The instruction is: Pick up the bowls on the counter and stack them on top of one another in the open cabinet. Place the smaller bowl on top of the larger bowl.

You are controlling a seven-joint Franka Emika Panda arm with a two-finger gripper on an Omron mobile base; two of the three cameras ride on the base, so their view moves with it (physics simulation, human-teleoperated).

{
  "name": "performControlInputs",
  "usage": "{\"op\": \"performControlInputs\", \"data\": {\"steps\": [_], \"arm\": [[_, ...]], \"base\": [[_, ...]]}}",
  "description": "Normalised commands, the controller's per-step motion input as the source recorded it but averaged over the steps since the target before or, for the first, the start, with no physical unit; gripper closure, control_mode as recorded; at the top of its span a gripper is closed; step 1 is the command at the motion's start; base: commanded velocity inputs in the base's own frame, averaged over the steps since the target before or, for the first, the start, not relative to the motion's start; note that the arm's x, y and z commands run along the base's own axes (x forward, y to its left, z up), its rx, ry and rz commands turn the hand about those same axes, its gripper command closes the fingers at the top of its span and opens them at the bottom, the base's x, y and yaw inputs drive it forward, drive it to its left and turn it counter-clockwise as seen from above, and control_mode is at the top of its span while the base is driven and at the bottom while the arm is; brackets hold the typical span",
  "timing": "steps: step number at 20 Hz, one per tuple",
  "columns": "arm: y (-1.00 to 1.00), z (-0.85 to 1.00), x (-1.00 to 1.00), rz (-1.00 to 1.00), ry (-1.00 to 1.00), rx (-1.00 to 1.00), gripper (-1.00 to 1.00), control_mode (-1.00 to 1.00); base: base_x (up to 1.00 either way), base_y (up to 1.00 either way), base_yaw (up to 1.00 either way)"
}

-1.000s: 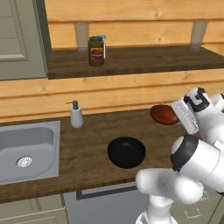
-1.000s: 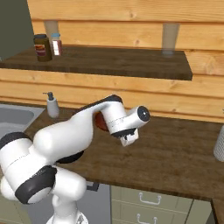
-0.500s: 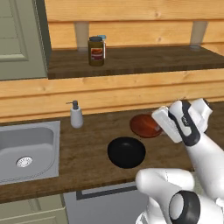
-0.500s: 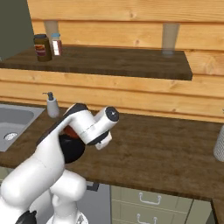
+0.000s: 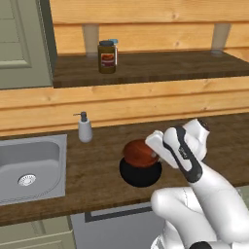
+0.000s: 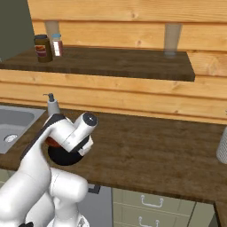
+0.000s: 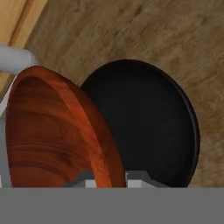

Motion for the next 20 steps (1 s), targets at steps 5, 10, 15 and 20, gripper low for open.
{"op": "performControlInputs", "data": {"steps": [5,10,15,20], "arm": [[0.05,-0.44,0.16,0.01,0.13,-0.1,1.0,-1.0],[0.0,-0.21,0.18,0.0,0.09,-0.02,1.0,-1.0],[0.0,-0.06,0.03,0.0,0.01,-0.01,-1.0,-1.0],[-0.07,0.2,0.02,0.0,0.0,0.01,-1.0,-1.0]], "base": [[0.0,0.0,0.0],[0.0,0.0,0.0],[0.0,0.0,0.0],[0.0,0.0,0.0]]}}
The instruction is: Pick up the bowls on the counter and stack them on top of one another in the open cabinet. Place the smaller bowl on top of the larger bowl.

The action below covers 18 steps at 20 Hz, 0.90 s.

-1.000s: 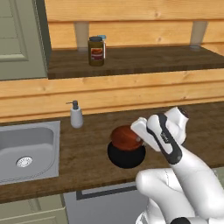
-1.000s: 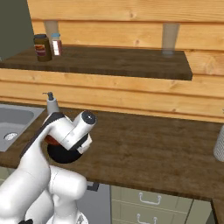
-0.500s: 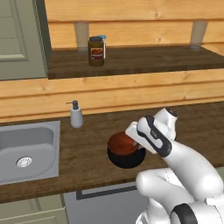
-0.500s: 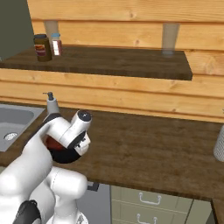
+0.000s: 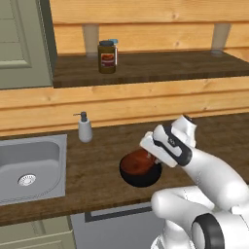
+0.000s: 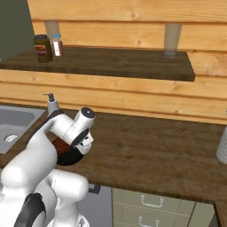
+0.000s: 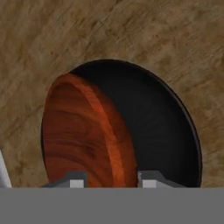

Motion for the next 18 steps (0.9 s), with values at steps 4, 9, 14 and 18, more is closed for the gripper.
{"op": "performControlInputs", "data": {"steps": [4,9,14,18], "arm": [[-0.42,0.54,-0.1,-0.01,0.05,0.01,-1.0,-1.0],[-0.61,0.01,-0.22,0.01,0.11,-0.02,-1.0,-1.0],[0.0,-0.34,-0.02,0.06,0.0,-0.14,-1.0,-1.0],[0.08,-0.79,0.05,0.06,0.0,-0.21,-1.0,-1.0]], "base": [[0.0,0.0,0.0],[0.0,0.0,0.0],[0.0,0.0,0.0],[0.0,0.0,0.0]]}}
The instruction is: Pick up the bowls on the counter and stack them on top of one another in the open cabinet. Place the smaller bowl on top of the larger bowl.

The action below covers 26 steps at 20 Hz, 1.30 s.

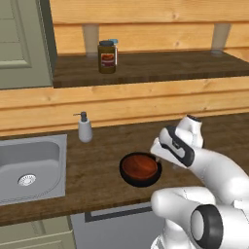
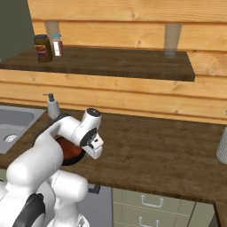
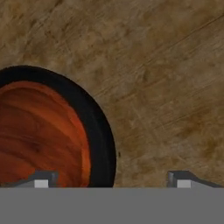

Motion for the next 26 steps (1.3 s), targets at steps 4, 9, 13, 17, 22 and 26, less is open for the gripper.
{"op": "performControlInputs", "data": {"steps": [4,9,13,17,22,26], "arm": [[0.09,-0.59,0.15,0.04,0.0,-0.05,-1.0,-1.0],[0.19,-0.41,0.29,0.0,-0.02,0.0,-1.0,-1.0],[0.12,-0.29,0.14,0.0,-0.04,0.0,1.0,-1.0],[0.01,0.06,-0.03,0.0,-0.03,0.0,1.0,-1.0],[-0.21,0.77,-0.45,-0.12,-0.21,0.05,1.0,-1.0],[-0.57,1.0,-0.77,-0.28,-0.28,0.13,1.0,-1.0]], "base": [[0.0,0.0,0.0],[0.0,0.0,0.0],[0.0,0.0,0.0],[0.0,0.0,0.0],[0.0,0.0,0.0],[0.0,0.0,0.0]]}}
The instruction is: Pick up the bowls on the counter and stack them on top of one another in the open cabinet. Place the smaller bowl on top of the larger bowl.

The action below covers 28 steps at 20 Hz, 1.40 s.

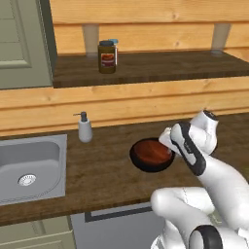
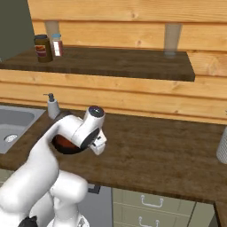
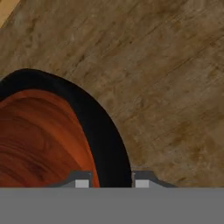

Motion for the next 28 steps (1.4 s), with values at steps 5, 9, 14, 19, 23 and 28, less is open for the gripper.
{"op": "performControlInputs", "data": {"steps": [5,9,14,19,23,28], "arm": [[-0.7,1.0,-0.8,-0.3,-0.34,0.2,1.0,-1.0],[-0.52,1.0,-0.73,-0.25,-0.34,0.18,1.0,-1.0],[-0.32,1.0,-0.56,-0.21,-0.32,0.16,1.0,-1.0],[-0.25,1.0,-0.42,-0.18,-0.28,0.1,1.0,-1.0],[-0.21,1.0,-0.23,-0.11,-0.27,0.1,1.0,-1.0],[0.04,1.0,0.59,-0.1,-0.06,0.02,1.0,-1.0]], "base": [[0.0,0.0,0.0],[0.0,0.0,0.0],[0.0,0.0,0.0],[0.0,0.0,0.0],[0.0,0.0,0.0],[0.0,0.0,0.0]]}}
